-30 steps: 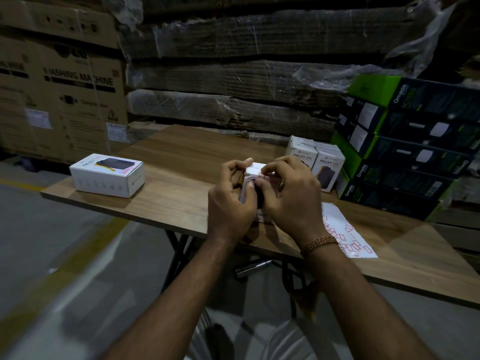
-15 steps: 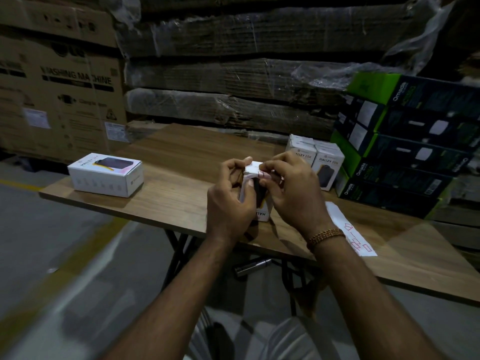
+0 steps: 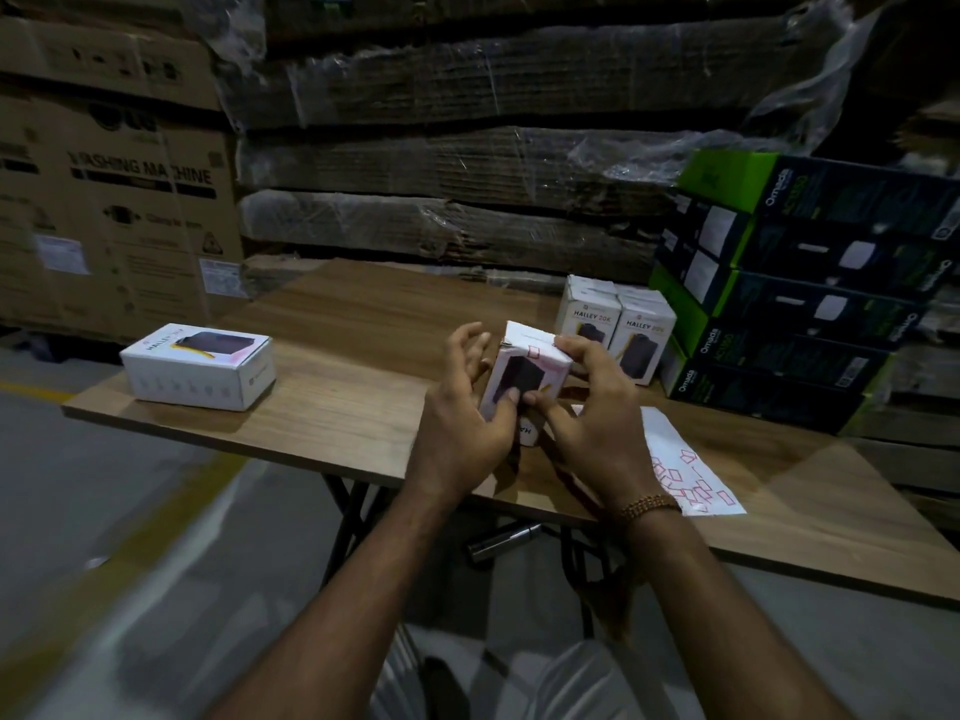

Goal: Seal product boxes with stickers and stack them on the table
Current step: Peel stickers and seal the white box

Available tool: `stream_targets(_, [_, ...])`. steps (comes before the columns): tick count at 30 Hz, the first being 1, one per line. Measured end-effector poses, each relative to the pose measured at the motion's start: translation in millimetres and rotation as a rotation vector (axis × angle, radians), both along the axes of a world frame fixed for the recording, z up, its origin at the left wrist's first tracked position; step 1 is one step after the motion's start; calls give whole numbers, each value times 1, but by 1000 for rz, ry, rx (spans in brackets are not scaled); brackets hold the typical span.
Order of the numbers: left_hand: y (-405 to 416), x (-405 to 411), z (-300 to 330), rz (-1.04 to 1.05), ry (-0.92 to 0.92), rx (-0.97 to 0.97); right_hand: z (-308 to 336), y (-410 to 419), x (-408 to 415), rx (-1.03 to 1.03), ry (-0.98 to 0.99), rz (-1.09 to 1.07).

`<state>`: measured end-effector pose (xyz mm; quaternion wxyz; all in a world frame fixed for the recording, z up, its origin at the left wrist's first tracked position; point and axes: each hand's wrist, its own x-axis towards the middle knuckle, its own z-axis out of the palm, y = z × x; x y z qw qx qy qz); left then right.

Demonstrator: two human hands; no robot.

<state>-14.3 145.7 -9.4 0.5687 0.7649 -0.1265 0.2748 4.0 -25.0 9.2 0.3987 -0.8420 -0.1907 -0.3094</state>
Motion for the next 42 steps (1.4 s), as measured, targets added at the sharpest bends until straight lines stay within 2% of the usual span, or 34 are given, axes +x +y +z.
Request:
stream_targets(5, [6,11,-3,2,193,72,-18,-10,0,325,64,-52])
stream_targets(8, [8,15,-3,-24,218,-13,-17,-16,1,414,121,-56])
stream_targets(12, [13,17,-2,-78,249,-183,-17,-13,2,353,181,-77])
stream_targets(17, [20,16,3,-123,195,-268,-20,-10,5,213,255,-91])
stream_targets(22, [14,20,9,-127,138,-140,-24,-11,7,10,209,-176])
stream_targets(27, [-3,30,31,-170,77,-23,-26,-11,6,-12,157,-199])
stream_targets(31, [-13,47,44,-184,69,115,-32,-10,9,-44,204,-277])
stream_targets(37, [-30,65,50,-195,23,180,-30,-15,13,-105,247,-431])
stream_targets(42, [-49,80,46,-218,7,218,-22,-32,15,-185,358,-504])
